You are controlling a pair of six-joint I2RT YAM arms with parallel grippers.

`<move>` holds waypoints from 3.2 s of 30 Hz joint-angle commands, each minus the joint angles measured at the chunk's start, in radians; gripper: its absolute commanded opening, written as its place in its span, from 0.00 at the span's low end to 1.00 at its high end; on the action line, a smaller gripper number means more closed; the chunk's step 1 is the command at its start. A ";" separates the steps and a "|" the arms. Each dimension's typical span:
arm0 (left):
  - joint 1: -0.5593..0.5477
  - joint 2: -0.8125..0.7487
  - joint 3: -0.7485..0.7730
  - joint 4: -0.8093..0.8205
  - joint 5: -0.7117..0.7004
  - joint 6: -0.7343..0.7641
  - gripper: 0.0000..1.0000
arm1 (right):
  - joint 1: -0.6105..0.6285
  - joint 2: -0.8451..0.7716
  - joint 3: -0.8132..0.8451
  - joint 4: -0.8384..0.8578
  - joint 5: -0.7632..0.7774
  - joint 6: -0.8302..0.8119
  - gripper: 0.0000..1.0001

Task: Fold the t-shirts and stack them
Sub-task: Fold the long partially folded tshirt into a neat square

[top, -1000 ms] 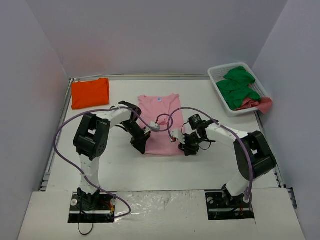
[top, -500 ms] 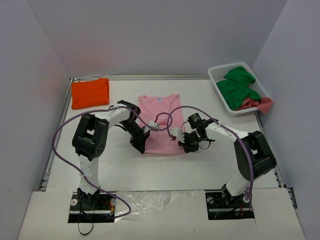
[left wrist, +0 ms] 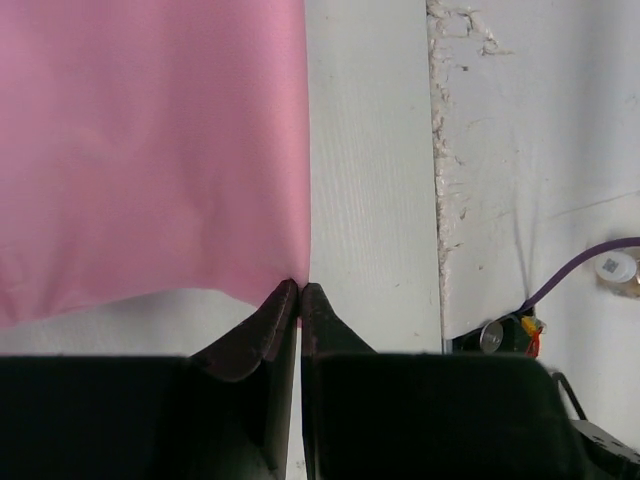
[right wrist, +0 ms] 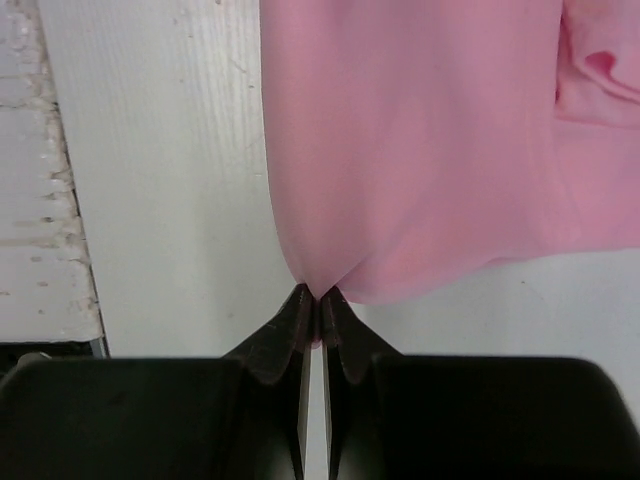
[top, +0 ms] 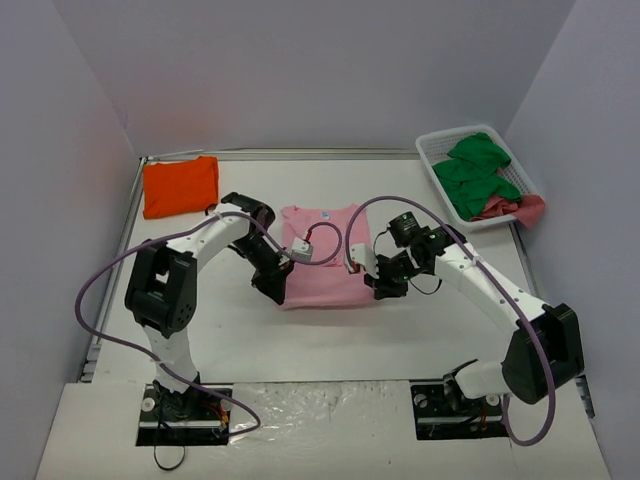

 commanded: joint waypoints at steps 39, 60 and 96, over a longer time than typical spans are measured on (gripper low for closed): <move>-0.027 -0.166 0.289 -0.182 -0.126 -0.074 0.02 | -0.131 0.024 0.300 -0.307 -0.073 -0.145 0.00; 0.022 0.133 0.697 -0.293 -0.161 -0.016 0.02 | -0.207 0.280 0.510 -0.299 -0.067 -0.204 0.00; 0.109 0.446 0.793 0.447 -0.380 -0.418 0.64 | -0.312 0.868 0.894 0.256 0.091 0.189 0.82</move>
